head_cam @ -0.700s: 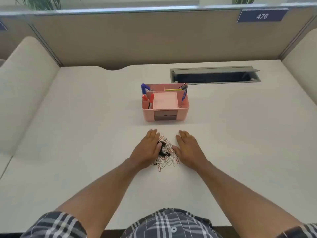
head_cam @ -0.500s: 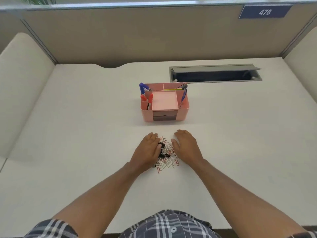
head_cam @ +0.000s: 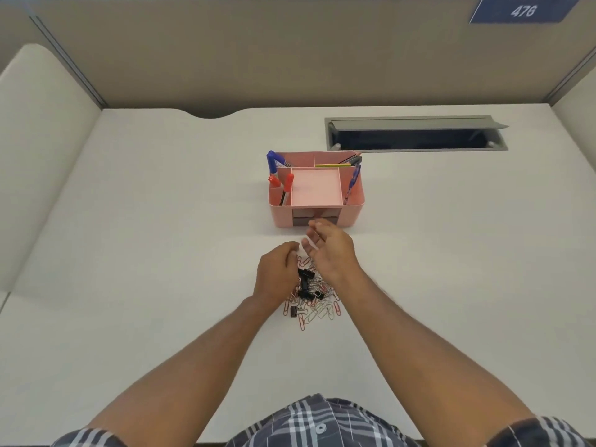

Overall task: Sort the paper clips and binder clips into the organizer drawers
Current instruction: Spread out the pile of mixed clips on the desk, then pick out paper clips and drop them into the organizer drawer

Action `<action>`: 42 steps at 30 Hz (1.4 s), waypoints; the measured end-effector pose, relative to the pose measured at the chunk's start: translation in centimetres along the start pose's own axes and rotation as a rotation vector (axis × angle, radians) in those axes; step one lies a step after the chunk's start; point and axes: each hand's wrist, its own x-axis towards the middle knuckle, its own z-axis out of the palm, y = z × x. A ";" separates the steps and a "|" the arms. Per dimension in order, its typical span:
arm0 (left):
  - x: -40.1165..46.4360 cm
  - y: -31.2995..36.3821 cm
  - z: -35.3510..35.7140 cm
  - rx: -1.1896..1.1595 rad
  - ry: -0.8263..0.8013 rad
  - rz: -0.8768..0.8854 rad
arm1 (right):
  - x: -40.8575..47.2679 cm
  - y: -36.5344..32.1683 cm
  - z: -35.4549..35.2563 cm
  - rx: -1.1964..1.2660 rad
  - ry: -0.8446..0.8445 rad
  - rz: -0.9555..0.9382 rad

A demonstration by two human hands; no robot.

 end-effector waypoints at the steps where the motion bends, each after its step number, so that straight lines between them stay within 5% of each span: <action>1: 0.1 0.1 0.1 -0.032 -0.002 -0.035 | 0.0 0.1 0.2 0.078 -0.006 0.029; 8: 0.5 0.2 0.3 -0.089 -0.043 -0.131 | 0.1 0.3 0.9 0.283 -0.028 0.102; 21: 0.9 2.0 -0.2 -0.557 0.061 -0.410 | -3.4 2.2 -1.6 0.246 -0.006 0.159; 33: 1.5 2.6 -0.6 -0.669 0.082 -0.448 | -3.7 1.0 -1.6 0.176 0.039 0.144; 38: 0.9 1.3 -1.3 -0.371 0.071 -0.395 | -3.3 0.1 -3.4 -0.179 0.190 0.027; 42: -0.7 -0.3 -1.7 -0.008 -0.093 -0.112 | -3.0 0.1 -6.3 -1.057 0.201 -0.295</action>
